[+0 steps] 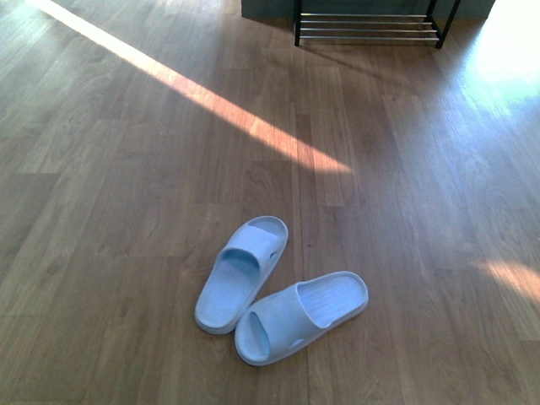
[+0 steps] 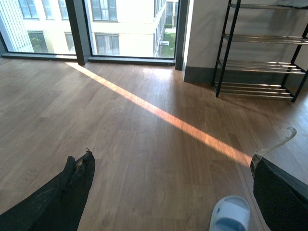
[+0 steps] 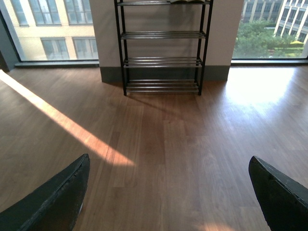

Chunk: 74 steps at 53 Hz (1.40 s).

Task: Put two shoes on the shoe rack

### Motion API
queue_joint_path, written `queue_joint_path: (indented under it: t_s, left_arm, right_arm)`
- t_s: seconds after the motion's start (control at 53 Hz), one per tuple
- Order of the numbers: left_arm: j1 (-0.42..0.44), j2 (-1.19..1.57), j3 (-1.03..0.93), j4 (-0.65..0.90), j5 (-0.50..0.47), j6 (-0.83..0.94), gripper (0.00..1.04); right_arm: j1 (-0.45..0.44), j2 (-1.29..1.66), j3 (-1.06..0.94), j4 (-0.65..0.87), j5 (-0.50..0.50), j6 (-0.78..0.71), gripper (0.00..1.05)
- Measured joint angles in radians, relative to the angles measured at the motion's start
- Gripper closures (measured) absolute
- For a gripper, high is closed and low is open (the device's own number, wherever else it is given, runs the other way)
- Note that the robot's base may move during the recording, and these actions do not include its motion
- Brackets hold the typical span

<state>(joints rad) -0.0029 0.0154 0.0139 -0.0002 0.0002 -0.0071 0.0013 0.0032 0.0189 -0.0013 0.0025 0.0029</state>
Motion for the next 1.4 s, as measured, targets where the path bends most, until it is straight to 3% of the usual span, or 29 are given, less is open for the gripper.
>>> queue_joint_path:
  t_s: [0.774,0.811,0.868,0.925,1.019,1.208,1.321,1.396]
  left_arm:
    - [0.000,0.000,0.000,0.000,-0.002,0.000,0.09]
    - [0.000,0.000,0.000,0.000,-0.002,0.000,0.09]
    - [0.000,0.000,0.000,0.000,-0.001,0.000,0.09]
    - [0.000,0.000,0.000,0.000,-0.001,0.000,0.09]
    - [0.000,0.000,0.000,0.000,-0.001,0.000,0.09]
    - [0.000,0.000,0.000,0.000,-0.001,0.000,0.09]
    - [0.000,0.000,0.000,0.000,-0.001,0.000,0.09]
    - [0.000,0.000,0.000,0.000,0.000,0.000,0.09]
  right_arm:
    - [0.000,0.000,0.000,0.000,-0.003,0.000,0.09]
    - [-0.006,0.003,0.001,0.002,-0.030,0.004,0.09]
    - [-0.086,0.082,0.004,0.069,-0.284,0.028,0.09]
    - [-0.116,0.271,0.012,0.167,-0.478,-0.011,0.09]
    - [-0.135,0.611,0.019,0.382,-0.581,-0.130,0.09]
    - [-0.154,1.526,0.142,0.856,-0.588,-0.524,0.09]
    - [-0.137,2.063,0.247,1.025,-0.525,-0.774,0.09]
    - [-0.130,2.263,0.295,1.100,-0.493,-0.859,0.09]
